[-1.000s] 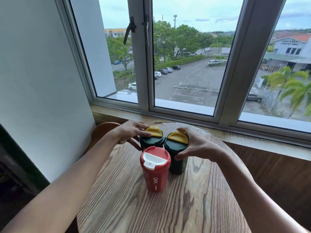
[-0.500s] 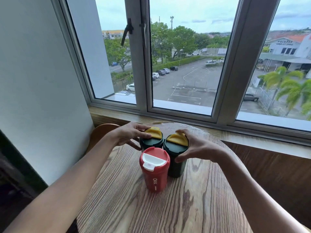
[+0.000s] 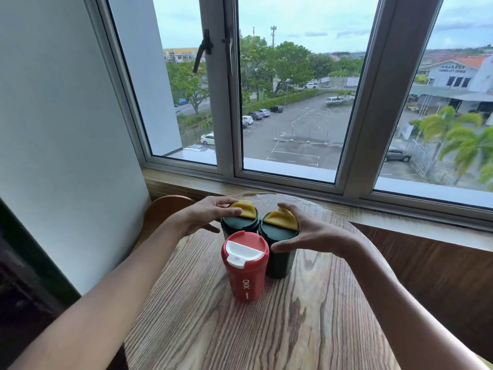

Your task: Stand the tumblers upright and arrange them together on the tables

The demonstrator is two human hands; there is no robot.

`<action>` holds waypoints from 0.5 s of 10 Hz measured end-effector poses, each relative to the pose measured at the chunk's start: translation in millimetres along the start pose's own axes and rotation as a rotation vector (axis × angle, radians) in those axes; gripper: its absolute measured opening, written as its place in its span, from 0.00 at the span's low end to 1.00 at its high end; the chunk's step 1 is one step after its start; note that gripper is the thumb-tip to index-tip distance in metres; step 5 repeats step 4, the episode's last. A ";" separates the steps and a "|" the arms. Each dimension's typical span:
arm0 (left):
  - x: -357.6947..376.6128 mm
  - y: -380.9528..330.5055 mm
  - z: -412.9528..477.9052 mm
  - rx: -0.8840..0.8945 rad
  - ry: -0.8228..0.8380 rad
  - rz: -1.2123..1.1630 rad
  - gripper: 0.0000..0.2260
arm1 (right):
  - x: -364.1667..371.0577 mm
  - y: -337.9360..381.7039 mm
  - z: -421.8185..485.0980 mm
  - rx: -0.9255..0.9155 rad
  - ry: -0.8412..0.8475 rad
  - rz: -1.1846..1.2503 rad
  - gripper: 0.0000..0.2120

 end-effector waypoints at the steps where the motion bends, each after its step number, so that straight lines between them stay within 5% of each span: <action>1: 2.5 -1.7 -1.2 0.063 -0.182 0.091 0.16 | 1.2 3.6 0.5 -0.061 -0.179 0.066 0.35; 2: 6.8 -7.6 -7.1 0.165 -0.448 0.256 0.13 | -3.0 10.4 -0.6 -0.092 -0.521 -0.072 0.21; 3: 9.7 -13.8 -17.3 0.198 -0.616 0.393 0.09 | -3.4 26.5 -1.7 -0.180 -0.659 -0.171 0.14; 5: 9.2 -17.1 -28.4 0.187 -0.668 0.444 0.06 | -1.8 45.7 4.9 -0.217 -0.660 -0.209 0.12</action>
Point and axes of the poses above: each hand's wrist, its own z-axis towards the middle knuckle, its own x-axis out of the palm, y = z × x, the point moved 1 cm from there along z, towards the middle knuckle, and after that the axes turned 12 degrees about y, right-handed, at the moved point
